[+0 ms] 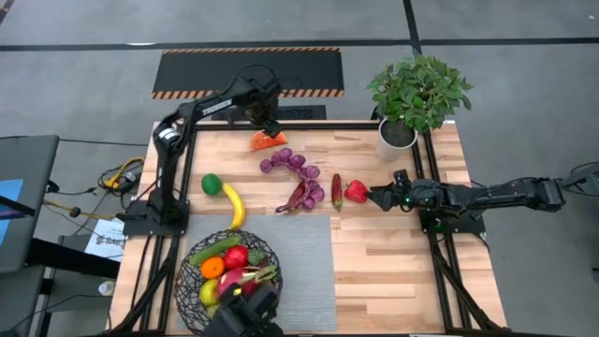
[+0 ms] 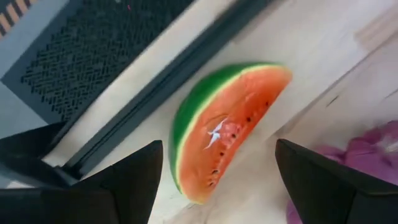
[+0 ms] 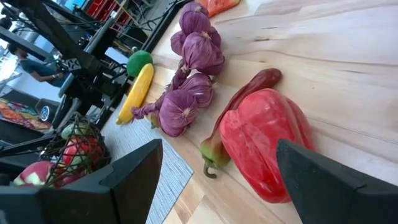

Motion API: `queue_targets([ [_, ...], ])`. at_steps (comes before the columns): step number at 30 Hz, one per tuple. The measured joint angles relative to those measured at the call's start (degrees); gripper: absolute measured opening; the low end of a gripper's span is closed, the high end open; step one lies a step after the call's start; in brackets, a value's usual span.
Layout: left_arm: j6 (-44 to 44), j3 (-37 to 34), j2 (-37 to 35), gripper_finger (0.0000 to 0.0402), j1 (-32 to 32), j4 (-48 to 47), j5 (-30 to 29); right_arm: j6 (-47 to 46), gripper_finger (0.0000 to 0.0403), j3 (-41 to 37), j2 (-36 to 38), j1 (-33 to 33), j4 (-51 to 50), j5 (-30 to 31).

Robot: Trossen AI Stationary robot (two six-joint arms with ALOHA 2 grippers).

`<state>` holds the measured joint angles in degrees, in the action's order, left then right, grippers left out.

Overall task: Build produce basket
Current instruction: Move the purple garlic to the center of the table

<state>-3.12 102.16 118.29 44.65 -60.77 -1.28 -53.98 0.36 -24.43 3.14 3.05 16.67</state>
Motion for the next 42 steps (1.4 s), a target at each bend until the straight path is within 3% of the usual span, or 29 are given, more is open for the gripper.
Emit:
queue_targets([
  [5,2.9,3.4,4.8,0.0295,-0.1,-3.9,-1.8,0.0,0.0333,0.0,0.0,0.0,0.0,0.0],
  [17,1.5,7.5,4.8,0.0295,-2.0,-9.4,-4.7,0.0,0.0333,0.0,0.0,0.0,0.0,0.3],
  [22,-10.9,14.6,4.8,0.0295,-3.5,-6.9,-4.2,0.3,0.0333,0.0,0.0,0.0,0.0,0.3],
  [27,-22.3,16.2,4.7,0.0283,-6.7,3.7,-3.0,0.3,0.0333,0.0,0.0,0.0,0.1,0.3],
  [31,-23.0,16.2,4.6,0.0261,-10.0,9.4,2.7,0.2,0.0333,0.3,0.0,0.1,1.5,0.3],
  [35,-22.0,16.1,2.0,0.0247,-11.8,8.8,7.8,2.0,0.0333,3.2,-0.2,1.4,0.7,0.3],
  [42,-18.9,16.1,-3.1,0.0245,-12.9,2.4,2.0,11.0,0.0333,12.6,-7.3,8.2,-1.9,-1.0],
])
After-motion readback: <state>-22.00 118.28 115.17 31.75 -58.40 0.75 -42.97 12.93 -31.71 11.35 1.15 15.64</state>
